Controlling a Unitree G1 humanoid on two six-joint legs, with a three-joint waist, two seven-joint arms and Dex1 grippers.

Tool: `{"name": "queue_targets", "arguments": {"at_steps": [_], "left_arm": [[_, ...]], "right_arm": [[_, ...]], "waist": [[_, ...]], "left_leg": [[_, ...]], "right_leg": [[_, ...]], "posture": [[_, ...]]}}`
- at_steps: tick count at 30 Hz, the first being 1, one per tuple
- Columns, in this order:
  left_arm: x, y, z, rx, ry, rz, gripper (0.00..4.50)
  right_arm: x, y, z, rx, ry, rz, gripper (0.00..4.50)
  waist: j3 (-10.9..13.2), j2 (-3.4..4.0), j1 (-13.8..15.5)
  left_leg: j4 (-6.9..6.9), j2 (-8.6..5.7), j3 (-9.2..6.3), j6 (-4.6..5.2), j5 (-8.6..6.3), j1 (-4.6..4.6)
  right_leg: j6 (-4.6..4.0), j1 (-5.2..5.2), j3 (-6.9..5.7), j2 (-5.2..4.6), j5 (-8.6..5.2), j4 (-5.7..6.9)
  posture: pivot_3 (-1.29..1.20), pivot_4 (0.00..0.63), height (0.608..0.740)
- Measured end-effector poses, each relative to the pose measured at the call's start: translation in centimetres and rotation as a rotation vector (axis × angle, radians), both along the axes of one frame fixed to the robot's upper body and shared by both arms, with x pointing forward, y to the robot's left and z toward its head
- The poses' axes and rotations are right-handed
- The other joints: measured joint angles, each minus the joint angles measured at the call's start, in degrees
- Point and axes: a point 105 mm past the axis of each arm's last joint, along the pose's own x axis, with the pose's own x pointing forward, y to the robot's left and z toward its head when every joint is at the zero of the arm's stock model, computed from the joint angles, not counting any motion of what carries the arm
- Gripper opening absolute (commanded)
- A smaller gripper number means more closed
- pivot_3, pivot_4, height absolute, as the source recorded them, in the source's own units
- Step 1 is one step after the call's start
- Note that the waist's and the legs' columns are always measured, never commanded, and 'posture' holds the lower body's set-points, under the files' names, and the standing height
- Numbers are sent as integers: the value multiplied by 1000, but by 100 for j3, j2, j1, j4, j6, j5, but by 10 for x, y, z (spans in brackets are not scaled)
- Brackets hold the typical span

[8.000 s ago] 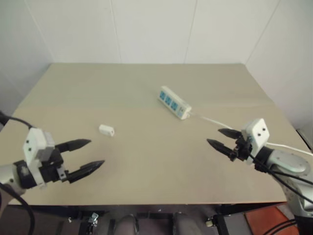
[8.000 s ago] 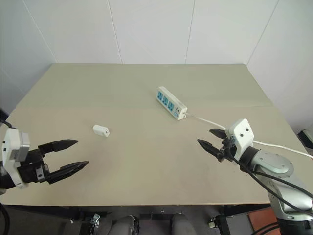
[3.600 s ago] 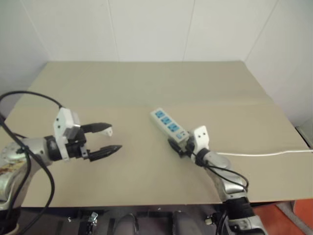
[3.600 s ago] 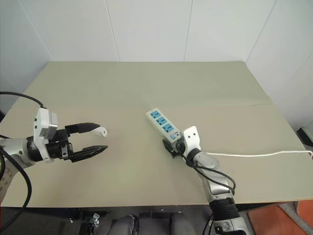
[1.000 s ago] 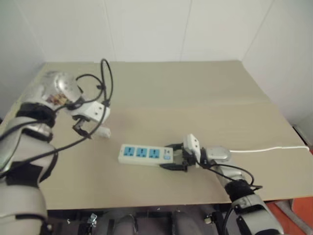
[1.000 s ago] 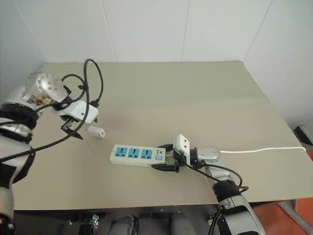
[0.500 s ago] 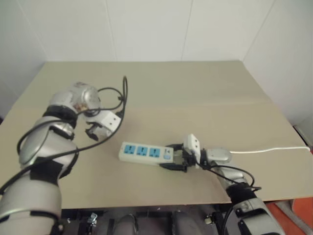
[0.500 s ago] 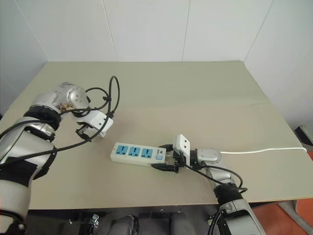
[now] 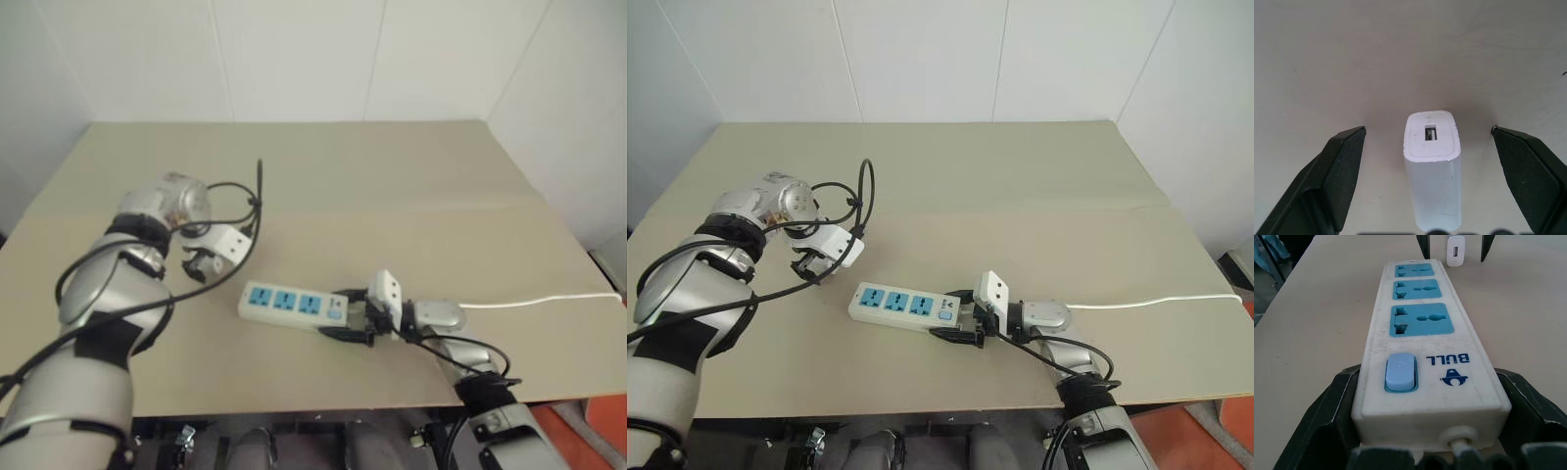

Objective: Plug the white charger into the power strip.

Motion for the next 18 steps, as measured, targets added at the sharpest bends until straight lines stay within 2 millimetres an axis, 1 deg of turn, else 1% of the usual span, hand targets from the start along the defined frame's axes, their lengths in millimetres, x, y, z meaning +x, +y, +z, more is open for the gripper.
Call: {"name": "queue_targets", "arguments": {"at_steps": [5, 6, 9, 17, 18], "left_arm": [[1, -1, -1, 8, 4, 32, 4500], [1, -1, -1, 8, 4, 34, 4310], [0, -1, -1, 12, 15, 38, 3611], [-1, 0, -3, 9, 22, 45, 1197], [-1, 0, -3, 8, 22, 44, 1004]], "right_arm": [[-1, 0, 0, 1, 3, -6, 3451], [-1, 0, 0, 2, 3, -8, 3451], [-3, -1, -1, 4, 2, -14, 3451], [-2, -3, -1, 4, 2, -28, 3451], [-2, -3, -1, 4, 2, -28, 3451]], "waist": [[0, 0, 5], [0, 0, 5], [0, 0, 14], [0, 0, 59], [0, 0, 58]], "left_leg": [[3, 0, 0, 0, 0, 0], [3, 0, 0, 0, 0, 0], [4, -1, 0, 0, 0, 0], [37, 0, -1, 0, 0, -6], [41, 0, -1, 0, 0, -8]], "right_leg": [[0, 0, 0, 0, 0, 2], [0, 1, 0, 0, 0, 3], [0, 1, 0, 0, 0, 3], [1, 2, 0, 2, 0, 17], [1, 2, 0, 2, 0, 19]], "posture": [[0, 150, 740], [0, 150, 740], [0, 150, 740], [0, 150, 740], [0, 150, 740]]}}
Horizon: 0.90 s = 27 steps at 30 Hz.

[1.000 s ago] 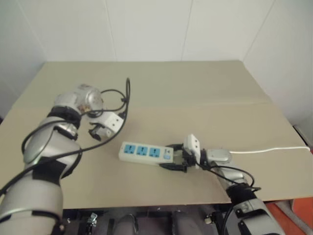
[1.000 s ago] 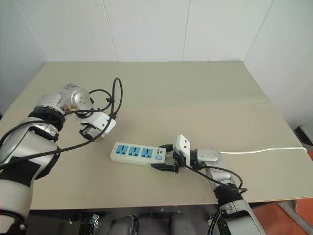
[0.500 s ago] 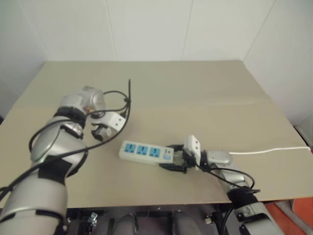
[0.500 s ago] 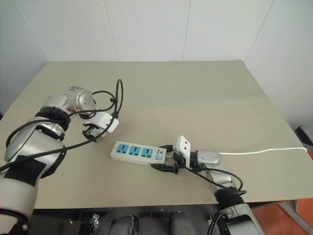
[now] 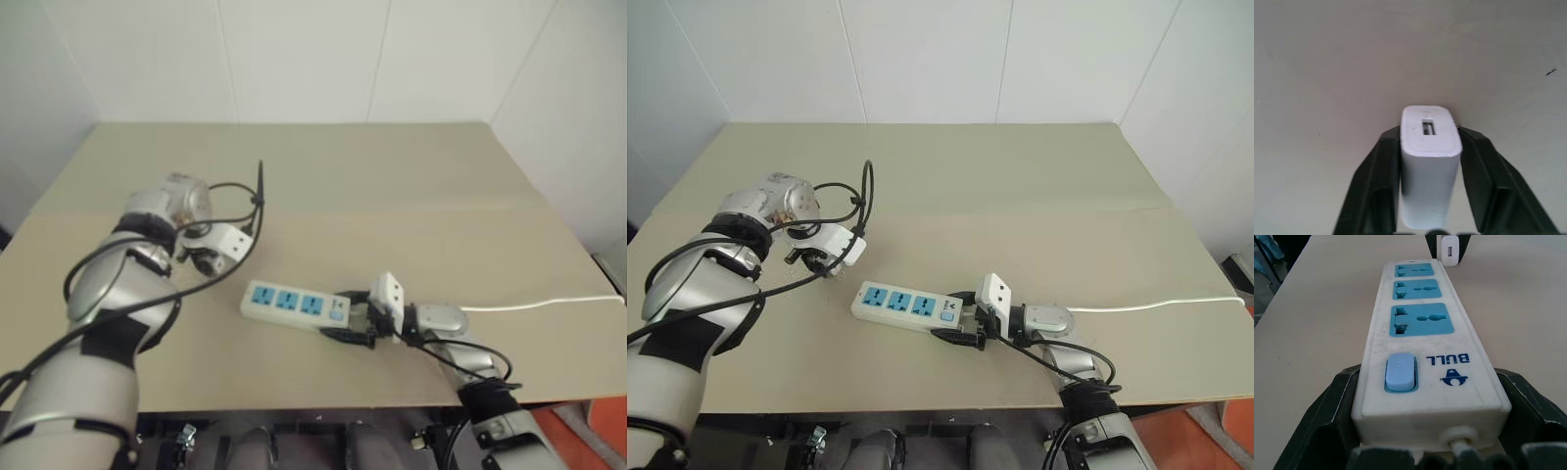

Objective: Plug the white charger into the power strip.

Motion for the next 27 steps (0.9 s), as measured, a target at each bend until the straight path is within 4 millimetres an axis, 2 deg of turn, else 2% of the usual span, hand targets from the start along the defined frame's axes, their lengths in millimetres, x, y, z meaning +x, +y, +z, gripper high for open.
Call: {"name": "queue_targets", "arguments": {"at_steps": [5, 9, 12, 17, 20, 25, 27], "left_arm": [[-1, 0, 1, -13, 3, -3, 1011], [-3, -2, 11, -95, -6, -39, 1011], [-9, -10, 32, -260, 8, -68, 1011], [-15, -24, 79, -572, -100, -135, 1011], [-23, -34, 82, -726, -106, -150, 1011], [-53, -74, 98, -1253, -79, -190, 1011], [-71, -88, 101, -1397, -41, -204, 1011]], "right_arm": [[0, 1, 0, 1, 0, 1, 3451], [1, 3, 1, 5, 1, 8, 3451], [0, 4, 1, 6, 3, 16, 3451], [1, 6, 0, -3, 13, 62, 3451], [1, 6, 0, -8, 12, 83, 3451], [3, 8, -1, -18, 6, 128, 3451], [4, 10, -1, -25, 5, 149, 3451]], "waist": [[0, 0, -8], [0, 0, -44], [0, 0, -62], [0, 0, -109], [0, 1, -107], [-2, 0, -114], [-4, -1, -129]], "left_leg": [[3, 0, -1, 0, 0, -4], [5, 1, -2, 0, 0, -14], [6, 2, -2, 0, 0, -15], [7, 7, 0, 0, 0, -9], [11, 10, 0, 0, 0, -5], [19, 15, -5, 0, 0, -1], [19, 19, -4, 0, 0, 14]], "right_leg": [[0, -4, 0, 1, 0, 3], [0, -12, 0, 1, 0, 4], [-1, -13, -2, 0, 0, 4], [0, -13, -1, 0, 0, 11], [-1, -11, 0, 0, 0, 18], [-1, -11, 1, -1, 2, 29], [-2, -9, 8, -1, 2, 45]], "posture": [[0, 150, 740], [0, 150, 740], [0, 150, 740], [0, 150, 740], [0, 150, 740], [0, 150, 740], [0, 150, 740]]}}
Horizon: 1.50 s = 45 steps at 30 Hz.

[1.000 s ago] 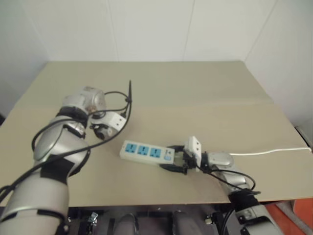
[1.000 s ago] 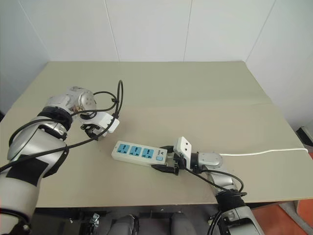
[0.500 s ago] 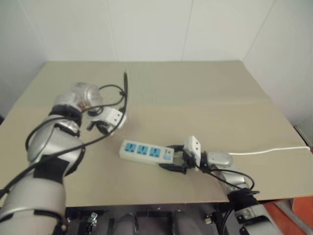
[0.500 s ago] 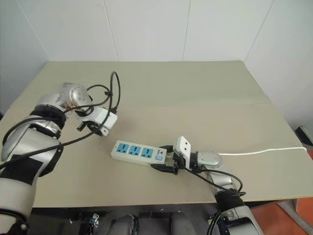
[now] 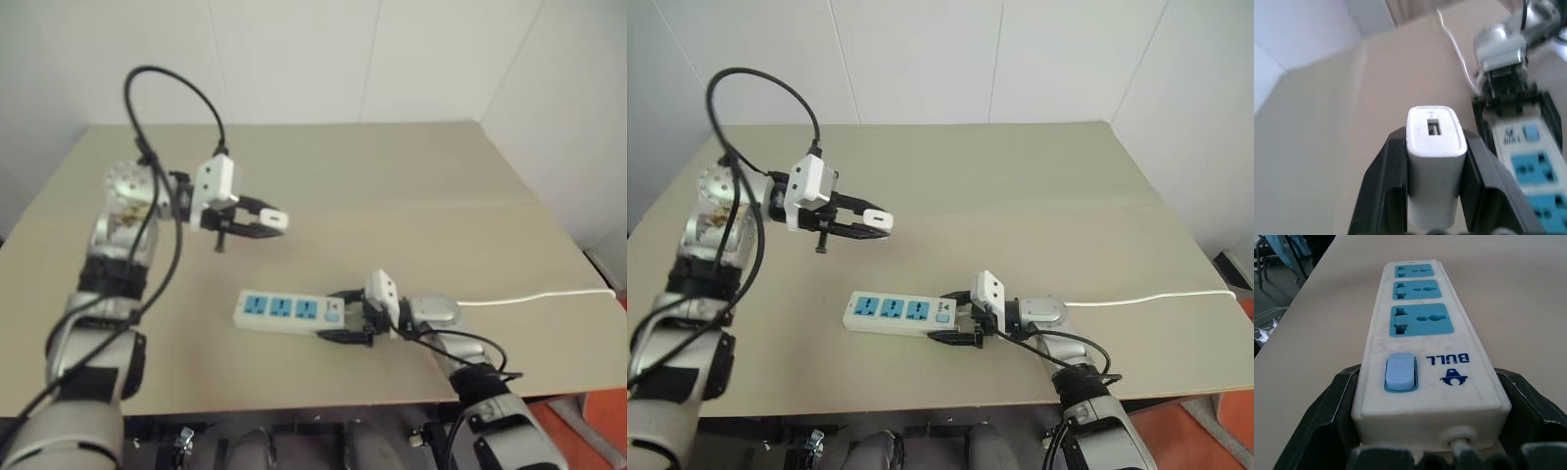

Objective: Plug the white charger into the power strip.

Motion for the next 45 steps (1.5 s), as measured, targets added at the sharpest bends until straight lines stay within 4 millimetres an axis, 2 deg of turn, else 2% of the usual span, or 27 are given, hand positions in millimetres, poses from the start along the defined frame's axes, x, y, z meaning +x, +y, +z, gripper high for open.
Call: {"name": "queue_targets", "arguments": {"at_steps": [3, 5, 7, 9, 13, 18, 29, 45], "left_arm": [[-22, -13, 0, -122, 51, -28, 1011], [-29, -16, 3, -185, 78, -15, 1011], [-35, -21, 4, -226, 88, -15, 1011], [-41, -25, 5, -260, 111, -24, 1011], [-50, -26, -12, -311, 269, -53, 1011], [-59, -20, -29, -216, 380, -106, 1011], [-51, -22, -71, -148, 480, -102, 1011], [-42, -28, -94, -120, 469, -77, 1011]], "right_arm": [[1, -1, -2, -17, -6, 23, 3451], [2, -2, -4, -26, -6, 33, 3451], [4, -3, -7, -34, -2, 34, 3451], [4, -3, -7, -37, -5, 36, 3451], [4, -3, -7, -38, -11, 43, 3451], [5, -4, -8, -40, -11, 42, 3451], [5, -4, -8, -43, -11, 42, 3451], [4, -5, -7, -43, -17, 40, 3451]], "waist": [[0, 0, 13], [0, 0, 32], [0, 0, 36], [0, 1, 34], [-1, 1, 25], [-1, 1, 35], [-1, 1, 38], [-1, 1, 36]], "left_leg": [[0, -2, 4, -1, 0, 10], [0, -4, 4, -1, 1, 32], [-5, -5, 6, -1, 1, 92], [-5, -7, 8, -1, 1, 100], [-5, -5, 7, -1, 1, 102], [-5, -8, 9, -1, 1, 101], [-7, -7, 9, -1, 1, 96], [-13, -6, 9, -1, 1, 87]], "right_leg": [[0, 6, -2, 2, 0, 12], [0, 29, -2, 2, 0, 15], [1, 98, -4, 2, -1, -6], [3, 108, -2, 1, 0, -17], [2, 111, -1, 2, 2, -20], [1, 110, -1, 2, 2, -21], [1, 110, -2, 2, 2, -31], [1, 106, -2, 1, 2, -43]], "posture": [[0, 150, 740], [0, 150, 740], [0, 150, 740], [0, 150, 740], [0, 150, 740], [0, 150, 740], [0, 150, 740], [0, 150, 740]]}}
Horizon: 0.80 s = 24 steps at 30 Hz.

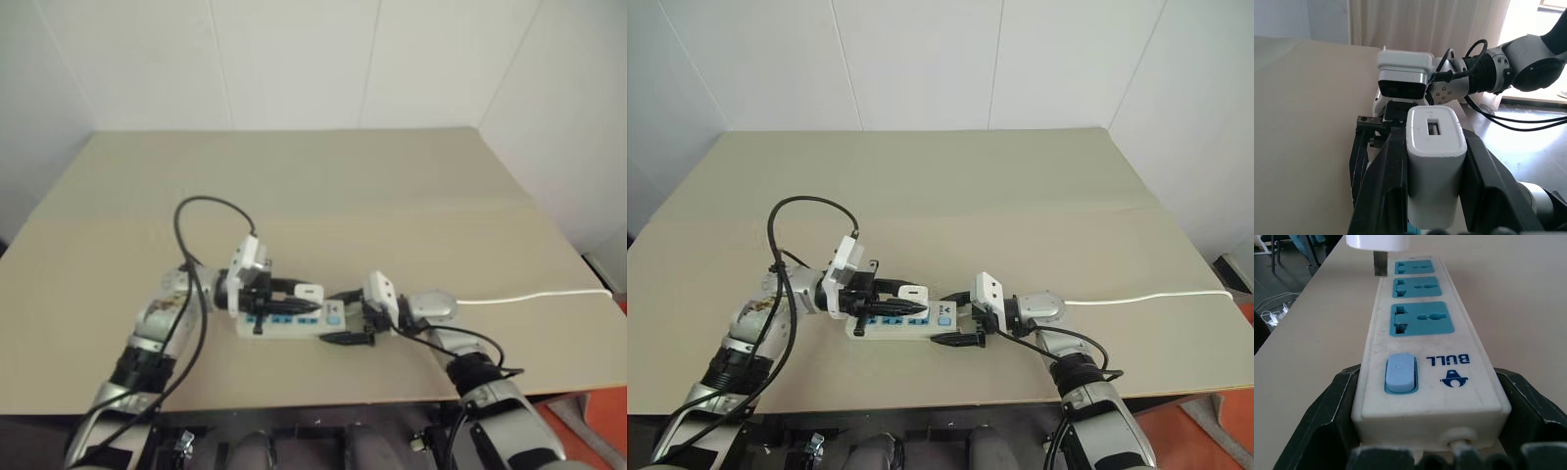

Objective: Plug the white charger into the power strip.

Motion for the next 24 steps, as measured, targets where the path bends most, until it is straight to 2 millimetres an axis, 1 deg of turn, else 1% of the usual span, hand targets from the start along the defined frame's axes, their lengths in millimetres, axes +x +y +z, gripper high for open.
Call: {"name": "queue_targets", "arguments": {"at_steps": [11, 24], "left_arm": [[5, -2, -14, 33, -2, 18, 1011], [7, -3, -20, 46, -18, 28, 1011]], "right_arm": [[0, 0, 0, 0, 1, -1, 3451], [0, 0, 0, 0, 1, -2, 3451]], "waist": [[0, 0, 1], [0, 0, -1]], "left_leg": [[-1, 0, 0, 0, 0, -1], [-3, 0, 0, 0, 0, -1]], "right_leg": [[0, 0, 0, 0, 0, -2], [1, 0, 0, 0, 0, -6]], "posture": [[0, 150, 740], [0, 150, 740]]}}
